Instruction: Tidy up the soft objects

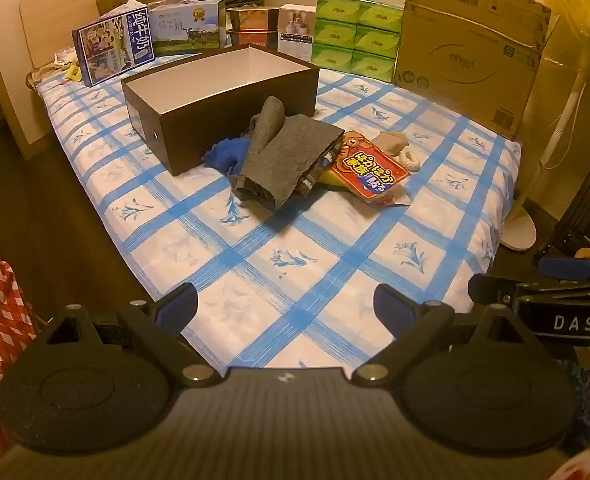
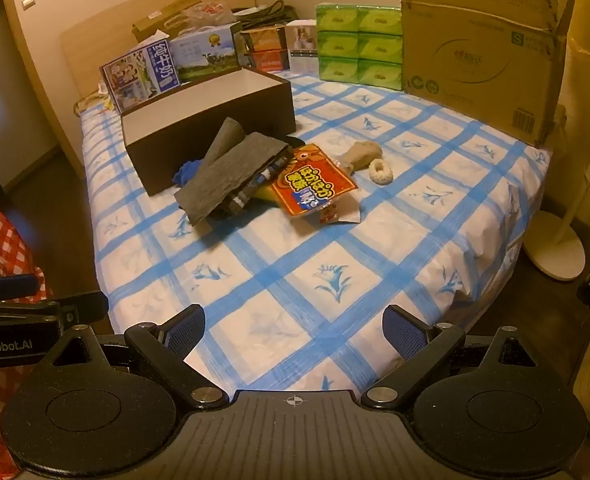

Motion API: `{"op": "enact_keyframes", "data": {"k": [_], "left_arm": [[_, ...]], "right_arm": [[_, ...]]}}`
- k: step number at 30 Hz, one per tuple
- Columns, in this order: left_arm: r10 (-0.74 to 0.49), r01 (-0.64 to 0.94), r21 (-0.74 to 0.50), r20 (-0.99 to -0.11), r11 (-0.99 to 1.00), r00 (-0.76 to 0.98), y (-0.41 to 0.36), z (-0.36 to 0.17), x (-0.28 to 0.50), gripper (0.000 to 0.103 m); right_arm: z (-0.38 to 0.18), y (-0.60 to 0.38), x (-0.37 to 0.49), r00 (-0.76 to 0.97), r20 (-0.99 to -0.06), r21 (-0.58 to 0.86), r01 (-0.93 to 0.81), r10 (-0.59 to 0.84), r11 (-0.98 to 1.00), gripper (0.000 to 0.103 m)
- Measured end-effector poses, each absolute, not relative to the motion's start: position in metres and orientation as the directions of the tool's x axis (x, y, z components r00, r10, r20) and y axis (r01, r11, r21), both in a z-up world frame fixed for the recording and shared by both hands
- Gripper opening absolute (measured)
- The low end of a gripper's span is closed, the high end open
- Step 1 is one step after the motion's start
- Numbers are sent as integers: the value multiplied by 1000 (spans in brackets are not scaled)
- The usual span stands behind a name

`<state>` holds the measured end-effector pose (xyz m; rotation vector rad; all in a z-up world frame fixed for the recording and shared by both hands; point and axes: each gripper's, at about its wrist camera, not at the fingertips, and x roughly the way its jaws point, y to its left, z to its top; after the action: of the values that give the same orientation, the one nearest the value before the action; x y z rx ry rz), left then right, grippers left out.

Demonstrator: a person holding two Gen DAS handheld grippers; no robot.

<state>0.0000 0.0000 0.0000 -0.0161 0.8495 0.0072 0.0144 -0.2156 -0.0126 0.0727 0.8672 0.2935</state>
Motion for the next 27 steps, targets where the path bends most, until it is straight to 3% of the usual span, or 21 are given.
{"op": "enact_keyframes", "data": {"k": [27], "left_arm": [[-3,-13,-15,-759,1000,651,0,0,0,94]], "right_arm": [[-19,-213,21,601,-747,182,-224,283,957,95]]}}
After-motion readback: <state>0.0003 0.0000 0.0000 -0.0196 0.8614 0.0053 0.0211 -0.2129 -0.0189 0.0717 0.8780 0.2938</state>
